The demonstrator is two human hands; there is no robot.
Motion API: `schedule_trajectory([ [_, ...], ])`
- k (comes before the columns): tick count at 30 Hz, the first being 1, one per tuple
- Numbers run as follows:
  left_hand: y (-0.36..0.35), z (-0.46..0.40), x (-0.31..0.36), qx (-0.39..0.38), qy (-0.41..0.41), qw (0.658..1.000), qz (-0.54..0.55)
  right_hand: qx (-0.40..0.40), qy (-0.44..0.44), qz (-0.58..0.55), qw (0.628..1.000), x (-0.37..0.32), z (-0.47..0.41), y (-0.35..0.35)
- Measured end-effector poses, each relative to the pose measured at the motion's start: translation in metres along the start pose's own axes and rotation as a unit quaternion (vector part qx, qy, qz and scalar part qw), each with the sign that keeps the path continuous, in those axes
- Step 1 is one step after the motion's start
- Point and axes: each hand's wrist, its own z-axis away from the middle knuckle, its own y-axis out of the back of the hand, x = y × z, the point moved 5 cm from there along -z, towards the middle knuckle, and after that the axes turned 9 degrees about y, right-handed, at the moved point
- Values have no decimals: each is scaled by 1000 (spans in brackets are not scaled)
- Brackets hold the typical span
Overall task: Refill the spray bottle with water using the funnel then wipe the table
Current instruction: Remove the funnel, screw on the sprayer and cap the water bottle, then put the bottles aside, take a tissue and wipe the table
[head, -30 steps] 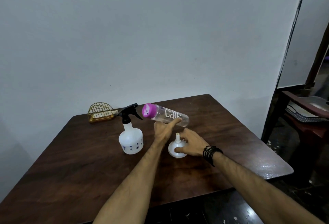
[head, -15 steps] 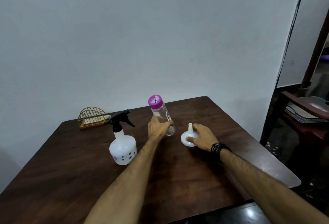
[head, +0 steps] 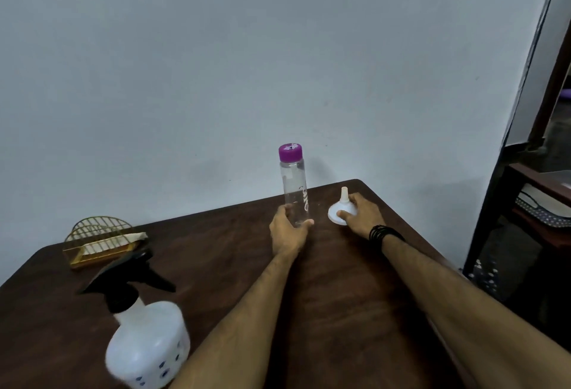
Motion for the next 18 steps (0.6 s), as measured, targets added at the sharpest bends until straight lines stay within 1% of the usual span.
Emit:
schedule_trajectory([
  [3,-15,-25,6,13,1,999,-32,23,10,8,1000,9,-27,-6],
  [7,-27,-54,9,19,9,998,-65,21,26,34,999,16,-46,-13],
  [10,-30,-61,5,29,10,996,-79,23,45,37,998,17,-50,-13],
  [13,-31,-60,3,26,15,996,-86,24,42,28,998,17,-48,-14],
  [15,-29,-57,4,13,28,996,-84,49,26,15,998,16,-46,-11],
  [18,-21,-48,4,-12,43,996,-72,134,16,10,991,11,-37,-2],
])
